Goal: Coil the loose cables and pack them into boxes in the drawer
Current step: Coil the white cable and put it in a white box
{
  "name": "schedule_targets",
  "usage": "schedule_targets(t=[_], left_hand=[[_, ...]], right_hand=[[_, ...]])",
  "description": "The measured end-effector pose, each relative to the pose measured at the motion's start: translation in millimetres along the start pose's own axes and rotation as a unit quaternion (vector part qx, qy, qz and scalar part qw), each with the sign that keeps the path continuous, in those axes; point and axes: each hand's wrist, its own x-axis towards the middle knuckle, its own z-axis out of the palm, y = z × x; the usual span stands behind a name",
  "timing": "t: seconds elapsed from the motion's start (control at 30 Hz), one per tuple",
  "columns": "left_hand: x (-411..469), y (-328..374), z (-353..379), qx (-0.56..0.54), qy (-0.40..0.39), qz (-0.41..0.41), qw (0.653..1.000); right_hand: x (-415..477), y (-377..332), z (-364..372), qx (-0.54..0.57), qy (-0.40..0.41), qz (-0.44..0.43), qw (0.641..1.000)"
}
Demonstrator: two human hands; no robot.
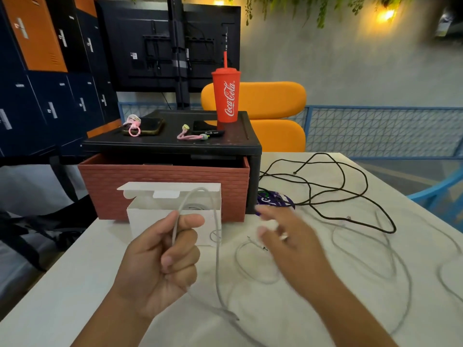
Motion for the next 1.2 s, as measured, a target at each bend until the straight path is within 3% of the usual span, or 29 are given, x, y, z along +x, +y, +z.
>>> schedule_targets(t=[0.07,0.1,0.2,0.3,0.4,0.5,0.57,0.7,0.83,0.93,1.0,1.07,1.13,1.2], left_hand=[[0.5,-1.7,3.1,0.016,-0.064,-0.001,0.998],[1.0,-2.3,4.0,0.013,-0.086,0.0,0.996],[1.4,-3.3,5.3,-0.007,-0.115,-0.025,0.993],[2.0,-3.5,4.1,-0.014,-0.13,-0.037,0.991],[2.7,-1.2,0.1,-0.012,-0.099,-0.013,0.995],[3.4,2.5,-5.5,-0.037,-0.074,0.001,0.997],[1.8,4.9,-7.9,-0.035,-0.059,0.012,0.998],[0.4,6.2,-13.1,-0.024,-0.027,0.009,0.999],[3.4,12.1,-21.8,-0.039,-0.029,0.009,0.999],[3.6,18.0,-33.2,-0.056,-0.062,0.039,0.996],[5.1,17.0,-27.6,-0.057,-0.069,0.068,0.994],[3.9,11.6,-14.0,0.011,0.051,0.144,0.988],[3.2,5.2,2.0,0.121,0.193,0.196,0.954],[5.8,-2.2,12.6,0.183,0.23,0.199,0.935]], right_hand=[[-8.6,-3.1,21.7,0.07,-0.154,0.074,0.983],[-13.1,-3.0,32.2,0.061,-0.191,0.087,0.976],[-16.0,-1.4,49.1,0.029,-0.181,0.1,0.978],[-9.0,-1.1,49.1,0.165,-0.165,0.154,0.96],[-4.4,-3.2,39.5,0.286,-0.093,0.186,0.936],[5.1,-0.3,22.1,0.299,0.027,0.19,0.935],[11.4,4.7,6.6,0.252,0.105,0.153,0.95],[13.4,13.8,-20.4,0.054,0.239,0.031,0.969],[10.3,15.6,-26.9,-0.034,0.258,0.002,0.965],[11.2,19.7,-23.5,-0.079,0.195,0.017,0.977],[11.4,24.4,-15.4,-0.128,0.089,0.056,0.986],[8.3,28.9,-0.1,-0.192,-0.031,0.093,0.977],[1.8,30.8,17.2,-0.222,-0.127,0.091,0.963],[-4.9,26.7,29.2,-0.23,-0.202,0.066,0.95]])
